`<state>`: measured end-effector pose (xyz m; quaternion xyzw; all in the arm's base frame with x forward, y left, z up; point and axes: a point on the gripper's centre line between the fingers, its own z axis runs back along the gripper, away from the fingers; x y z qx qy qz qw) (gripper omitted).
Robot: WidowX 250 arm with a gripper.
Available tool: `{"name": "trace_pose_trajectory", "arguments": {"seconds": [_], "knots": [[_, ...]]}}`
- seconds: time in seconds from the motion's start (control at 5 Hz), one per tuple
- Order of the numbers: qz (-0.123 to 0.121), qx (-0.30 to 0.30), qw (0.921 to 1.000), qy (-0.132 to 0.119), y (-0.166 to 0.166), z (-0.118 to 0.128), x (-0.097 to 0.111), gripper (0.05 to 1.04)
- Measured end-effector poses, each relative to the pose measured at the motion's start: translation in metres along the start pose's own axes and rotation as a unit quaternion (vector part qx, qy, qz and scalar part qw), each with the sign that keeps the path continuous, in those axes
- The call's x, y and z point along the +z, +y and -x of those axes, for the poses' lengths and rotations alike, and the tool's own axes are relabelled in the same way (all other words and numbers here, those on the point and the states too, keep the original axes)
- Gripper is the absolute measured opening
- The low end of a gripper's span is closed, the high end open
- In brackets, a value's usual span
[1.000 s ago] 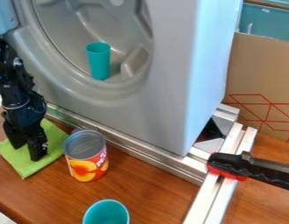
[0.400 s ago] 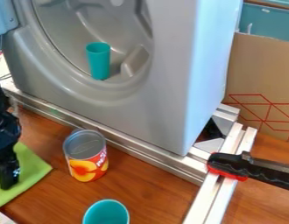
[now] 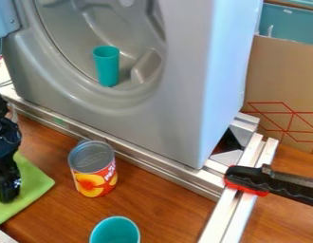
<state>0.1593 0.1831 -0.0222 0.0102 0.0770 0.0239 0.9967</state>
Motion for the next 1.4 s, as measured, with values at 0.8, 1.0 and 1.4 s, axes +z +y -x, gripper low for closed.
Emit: {"name": "trace_pose_trajectory", "arguments": {"seconds": [0.8, 1.0, 1.4], "knots": [[0.026, -0.054, 0.9982, -0.007, -0.070, 0.011, 0.093, 1.001], [0.030, -0.086, 0.9959, 0.002, -0.108, 0.012, 0.096, 1.001], [0.002, -0.083, 0.9965, -0.010, -0.158, 0.015, 0.087, 1.001]]}}
